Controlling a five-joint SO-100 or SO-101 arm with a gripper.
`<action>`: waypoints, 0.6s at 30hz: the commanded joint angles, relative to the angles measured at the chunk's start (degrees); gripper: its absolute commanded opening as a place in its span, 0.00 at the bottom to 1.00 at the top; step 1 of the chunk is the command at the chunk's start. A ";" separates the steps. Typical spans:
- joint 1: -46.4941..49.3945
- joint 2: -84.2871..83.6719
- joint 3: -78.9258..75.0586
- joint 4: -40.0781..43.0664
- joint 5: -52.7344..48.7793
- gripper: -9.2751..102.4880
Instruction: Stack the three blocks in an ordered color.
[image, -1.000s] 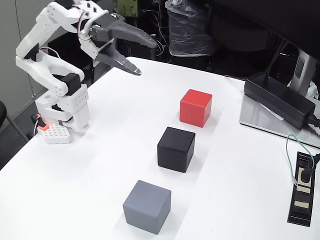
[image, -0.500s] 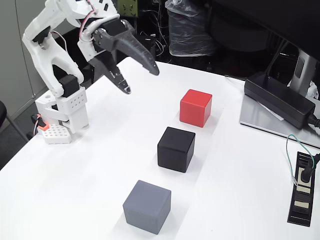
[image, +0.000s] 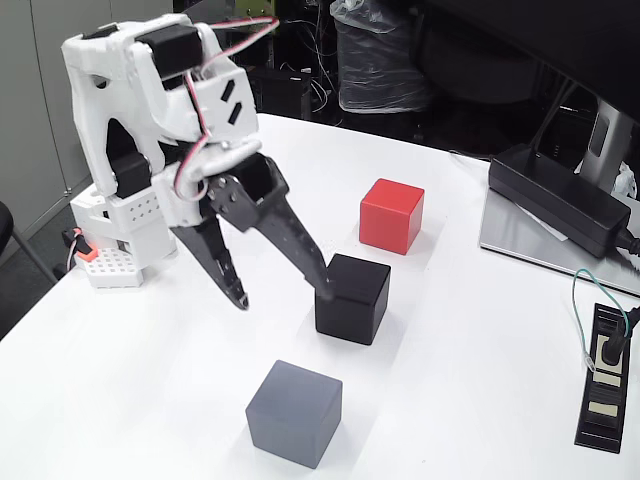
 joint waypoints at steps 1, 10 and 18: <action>0.53 -5.54 -2.46 -5.54 -2.02 0.36; 0.79 -12.39 -2.64 -7.73 -4.66 0.37; 5.01 -12.57 -2.64 -7.82 -4.48 0.37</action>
